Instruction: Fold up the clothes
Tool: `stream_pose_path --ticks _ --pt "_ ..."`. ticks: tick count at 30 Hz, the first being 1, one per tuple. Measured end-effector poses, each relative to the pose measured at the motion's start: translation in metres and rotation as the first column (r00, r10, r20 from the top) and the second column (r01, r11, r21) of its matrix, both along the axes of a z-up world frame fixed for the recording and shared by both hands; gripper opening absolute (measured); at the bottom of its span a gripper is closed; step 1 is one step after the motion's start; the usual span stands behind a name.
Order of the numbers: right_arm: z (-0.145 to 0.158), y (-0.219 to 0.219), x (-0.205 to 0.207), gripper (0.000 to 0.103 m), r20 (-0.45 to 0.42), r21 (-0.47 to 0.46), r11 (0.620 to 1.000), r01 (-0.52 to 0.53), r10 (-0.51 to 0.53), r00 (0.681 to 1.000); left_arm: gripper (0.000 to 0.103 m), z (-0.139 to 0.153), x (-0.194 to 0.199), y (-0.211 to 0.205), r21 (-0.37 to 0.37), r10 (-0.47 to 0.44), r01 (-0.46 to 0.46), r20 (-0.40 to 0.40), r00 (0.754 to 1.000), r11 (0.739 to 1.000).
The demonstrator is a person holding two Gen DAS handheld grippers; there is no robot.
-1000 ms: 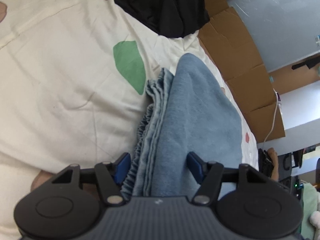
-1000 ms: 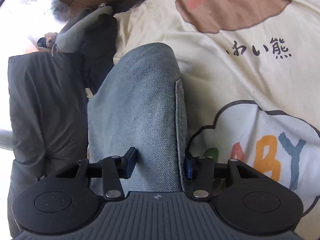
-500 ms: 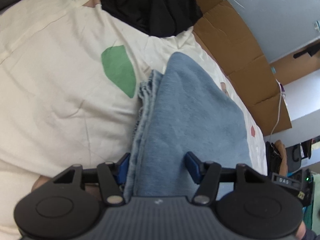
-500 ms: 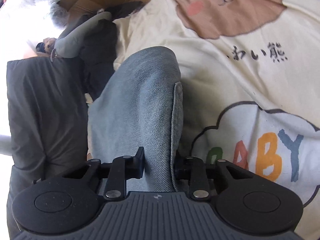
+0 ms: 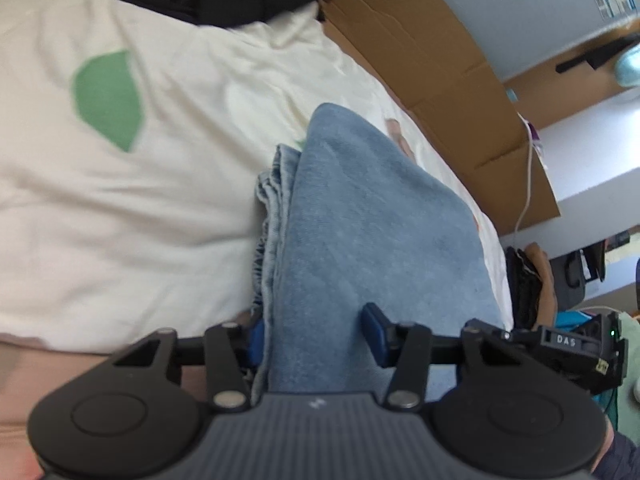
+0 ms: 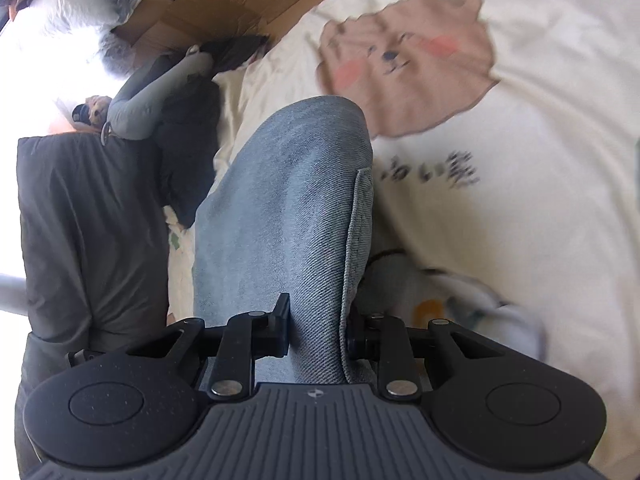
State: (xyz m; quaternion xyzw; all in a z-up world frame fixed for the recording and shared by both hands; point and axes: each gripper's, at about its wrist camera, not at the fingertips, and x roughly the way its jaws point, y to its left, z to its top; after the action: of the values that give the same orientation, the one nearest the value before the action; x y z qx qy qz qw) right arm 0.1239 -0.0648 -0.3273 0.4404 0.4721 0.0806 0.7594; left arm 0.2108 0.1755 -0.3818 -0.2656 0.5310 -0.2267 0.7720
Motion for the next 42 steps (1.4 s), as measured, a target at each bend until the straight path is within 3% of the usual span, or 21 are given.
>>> stream_pose_path --ticks 7,15,21,23,29,35,38,42 --pt "0.017 -0.043 0.004 0.025 -0.036 -0.071 0.996 -0.047 0.044 0.998 0.052 -0.01 -0.002 -0.044 -0.045 -0.025 0.025 -0.006 1.0 0.999" --pt "0.032 -0.061 0.022 0.025 -0.117 -0.154 0.964 -0.218 0.201 0.973 0.052 -0.017 -0.004 -0.066 -0.079 -0.057 0.056 -0.008 0.998 0.995" --pt "0.035 -0.071 0.018 0.025 -0.154 -0.2 0.961 -0.189 0.16 0.975 0.052 -0.02 -0.004 -0.079 -0.115 -0.098 0.097 -0.005 0.995 0.989" --pt "0.029 -0.074 0.015 0.033 -0.185 -0.225 0.958 -0.18 0.14 0.973 0.051 -0.022 -0.006 -0.083 -0.121 -0.113 0.112 0.0 0.994 0.986" --pt "0.014 -0.084 0.012 0.04 -0.293 -0.298 0.935 -0.19 0.1 0.951 0.042 -0.008 -0.007 -0.078 -0.103 -0.151 0.153 0.035 0.988 0.983" --pt "0.044 -0.075 0.032 0.041 -0.38 -0.357 0.843 -0.401 0.261 0.887 0.041 0.011 -0.009 -0.071 -0.038 -0.167 0.17 0.087 0.982 0.985" --pt "0.061 -0.076 0.035 0.042 -0.354 -0.364 0.828 -0.426 0.3 0.886 0.039 0.025 -0.006 -0.068 -0.003 -0.164 0.165 0.128 0.978 0.986" --pt "0.069 -0.083 0.028 0.042 -0.292 -0.385 0.831 -0.402 0.303 0.907 0.037 0.051 0.003 -0.076 0.044 -0.166 0.16 0.224 0.961 0.986"
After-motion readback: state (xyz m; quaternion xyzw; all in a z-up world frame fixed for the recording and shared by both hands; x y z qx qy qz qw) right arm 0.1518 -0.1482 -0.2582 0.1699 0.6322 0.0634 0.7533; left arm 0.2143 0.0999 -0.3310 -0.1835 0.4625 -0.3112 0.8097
